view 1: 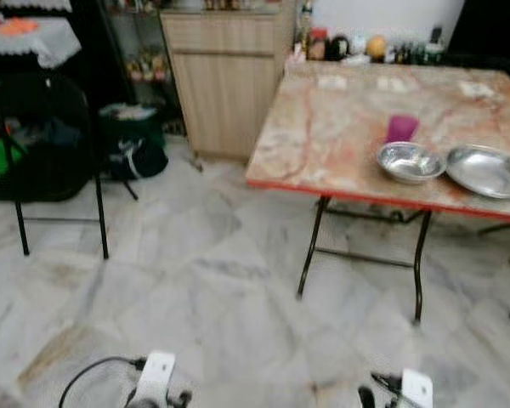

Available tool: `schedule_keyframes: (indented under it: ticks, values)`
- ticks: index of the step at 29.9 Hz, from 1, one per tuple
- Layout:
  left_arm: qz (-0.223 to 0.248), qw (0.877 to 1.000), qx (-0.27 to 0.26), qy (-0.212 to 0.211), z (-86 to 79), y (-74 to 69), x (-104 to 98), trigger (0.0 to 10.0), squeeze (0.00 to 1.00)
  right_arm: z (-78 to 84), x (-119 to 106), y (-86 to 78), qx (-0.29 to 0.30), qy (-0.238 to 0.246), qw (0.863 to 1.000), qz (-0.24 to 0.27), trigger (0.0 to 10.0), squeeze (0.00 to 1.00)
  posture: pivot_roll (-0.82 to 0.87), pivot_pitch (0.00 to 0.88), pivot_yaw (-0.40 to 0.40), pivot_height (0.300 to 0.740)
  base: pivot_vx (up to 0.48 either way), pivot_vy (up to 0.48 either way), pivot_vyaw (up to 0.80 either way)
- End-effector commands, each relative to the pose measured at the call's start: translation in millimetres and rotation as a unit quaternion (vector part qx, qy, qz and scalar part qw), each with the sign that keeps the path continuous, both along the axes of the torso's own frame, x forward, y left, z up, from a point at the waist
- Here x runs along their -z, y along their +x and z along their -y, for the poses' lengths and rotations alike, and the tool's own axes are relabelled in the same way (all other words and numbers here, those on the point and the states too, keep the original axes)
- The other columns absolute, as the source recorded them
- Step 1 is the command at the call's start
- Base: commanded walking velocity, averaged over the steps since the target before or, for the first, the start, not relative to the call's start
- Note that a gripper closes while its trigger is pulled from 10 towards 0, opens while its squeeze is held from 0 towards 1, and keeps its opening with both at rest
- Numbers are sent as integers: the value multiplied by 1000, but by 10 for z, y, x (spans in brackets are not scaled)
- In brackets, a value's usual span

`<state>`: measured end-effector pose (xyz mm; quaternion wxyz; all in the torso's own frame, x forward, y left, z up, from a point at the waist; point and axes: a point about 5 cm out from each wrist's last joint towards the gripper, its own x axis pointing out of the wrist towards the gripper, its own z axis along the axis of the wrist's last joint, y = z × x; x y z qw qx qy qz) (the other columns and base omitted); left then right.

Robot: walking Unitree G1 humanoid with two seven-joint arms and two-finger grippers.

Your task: Setting the table

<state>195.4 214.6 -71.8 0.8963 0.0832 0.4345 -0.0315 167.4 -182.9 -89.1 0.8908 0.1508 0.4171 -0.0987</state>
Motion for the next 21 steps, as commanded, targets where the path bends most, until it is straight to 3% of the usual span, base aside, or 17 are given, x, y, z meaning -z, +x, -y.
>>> schedule_keyframes:
  ticks: [1, 12, 21]
  values:
    - [3, 1000, 3, -11, 63, 6, 7, 10000, 0, 124, -8, -22, 11, -13, 1000, -1, 10000, 0, 41, 0, -8, 740, 0, 0, 0]
    - [6, 1000, 8, -15, 75, 20, 0, 10000, 0, 112, -8, -19, 13, -11, 1000, 2, 10000, 0, 47, 0, -5, 740, 0, 0, 0]
    - [7, 1000, 13, -13, 88, 26, -2, 10000, 0, 104, -8, -20, 14, -9, 1000, 3, 10000, 0, 51, 0, -4, 740, 346, 0, 0]
